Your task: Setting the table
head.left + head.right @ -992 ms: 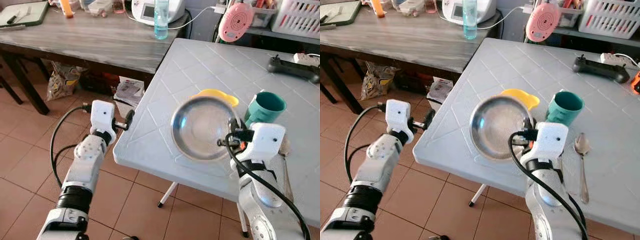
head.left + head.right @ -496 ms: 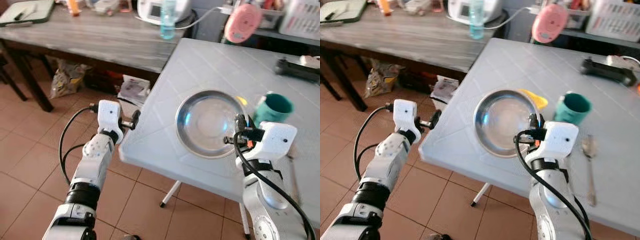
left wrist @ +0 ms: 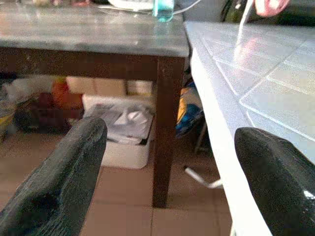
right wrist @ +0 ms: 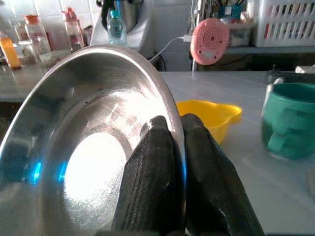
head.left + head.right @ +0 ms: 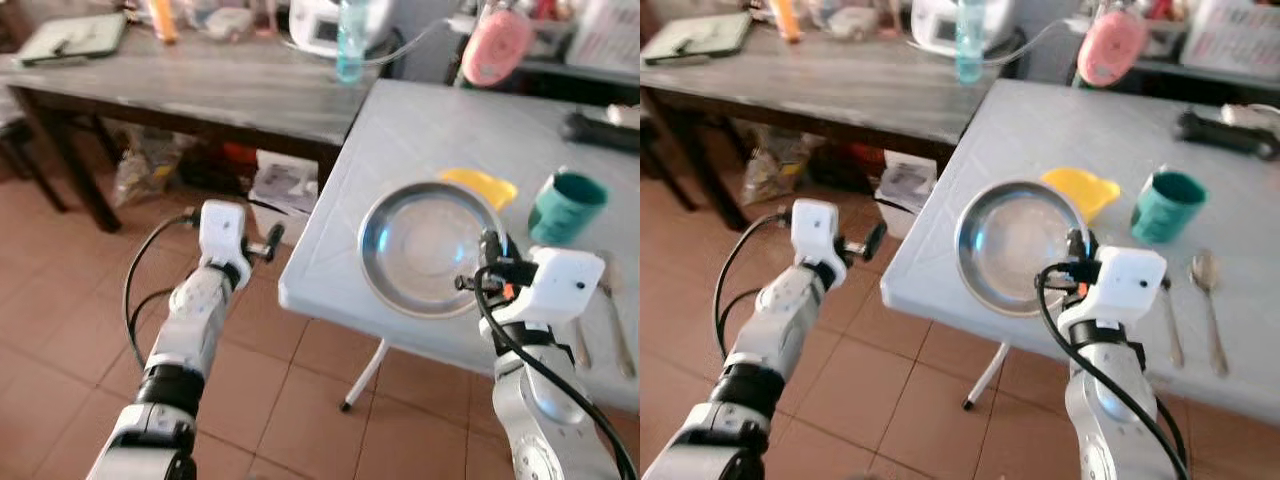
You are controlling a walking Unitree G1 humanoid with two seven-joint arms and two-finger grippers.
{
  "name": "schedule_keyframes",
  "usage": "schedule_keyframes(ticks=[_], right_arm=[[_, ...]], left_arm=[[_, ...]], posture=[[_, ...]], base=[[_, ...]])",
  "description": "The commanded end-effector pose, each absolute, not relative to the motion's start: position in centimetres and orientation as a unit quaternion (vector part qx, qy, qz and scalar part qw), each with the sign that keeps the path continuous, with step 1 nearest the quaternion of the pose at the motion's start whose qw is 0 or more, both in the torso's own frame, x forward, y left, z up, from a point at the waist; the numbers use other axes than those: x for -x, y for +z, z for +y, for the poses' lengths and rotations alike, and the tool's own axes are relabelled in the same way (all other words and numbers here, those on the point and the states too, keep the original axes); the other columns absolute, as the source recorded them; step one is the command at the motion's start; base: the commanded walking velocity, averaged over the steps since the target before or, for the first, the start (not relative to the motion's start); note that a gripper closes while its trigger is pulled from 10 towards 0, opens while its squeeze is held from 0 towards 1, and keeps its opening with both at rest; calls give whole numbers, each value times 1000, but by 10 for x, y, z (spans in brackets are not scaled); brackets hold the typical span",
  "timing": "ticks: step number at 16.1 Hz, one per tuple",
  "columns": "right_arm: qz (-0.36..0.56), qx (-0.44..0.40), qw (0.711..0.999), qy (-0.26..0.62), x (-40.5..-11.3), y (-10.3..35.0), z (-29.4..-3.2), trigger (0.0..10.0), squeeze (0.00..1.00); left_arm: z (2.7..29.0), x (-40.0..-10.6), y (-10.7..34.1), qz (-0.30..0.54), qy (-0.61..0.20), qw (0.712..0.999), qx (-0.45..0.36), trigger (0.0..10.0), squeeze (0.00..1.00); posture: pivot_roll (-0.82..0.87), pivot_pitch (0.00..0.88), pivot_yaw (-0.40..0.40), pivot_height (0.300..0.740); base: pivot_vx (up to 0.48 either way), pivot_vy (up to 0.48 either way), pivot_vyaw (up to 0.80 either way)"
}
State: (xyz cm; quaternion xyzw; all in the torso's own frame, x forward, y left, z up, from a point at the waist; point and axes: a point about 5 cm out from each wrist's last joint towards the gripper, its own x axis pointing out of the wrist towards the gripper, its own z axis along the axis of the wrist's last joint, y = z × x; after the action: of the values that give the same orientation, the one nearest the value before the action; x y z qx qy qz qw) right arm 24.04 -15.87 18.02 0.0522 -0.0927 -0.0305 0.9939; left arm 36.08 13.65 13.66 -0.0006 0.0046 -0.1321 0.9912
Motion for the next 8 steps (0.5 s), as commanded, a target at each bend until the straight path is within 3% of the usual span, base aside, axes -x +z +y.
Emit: schedule_keyframes(ticks=[1,8], right_arm=[[-106,-56,993,-21,-240,186,-154,10000,0],[-109,-53,992,-25,-239,187,-154,10000,0]], left_arm=[[143,-360,133,13,-125,992,0,10000,0],[135,-361,132,15,-139,990,1,10000,0]], posture=[[70,107,-1,740],[62,114,3,740]], base=[[0,480,-688],[0,480,-662]])
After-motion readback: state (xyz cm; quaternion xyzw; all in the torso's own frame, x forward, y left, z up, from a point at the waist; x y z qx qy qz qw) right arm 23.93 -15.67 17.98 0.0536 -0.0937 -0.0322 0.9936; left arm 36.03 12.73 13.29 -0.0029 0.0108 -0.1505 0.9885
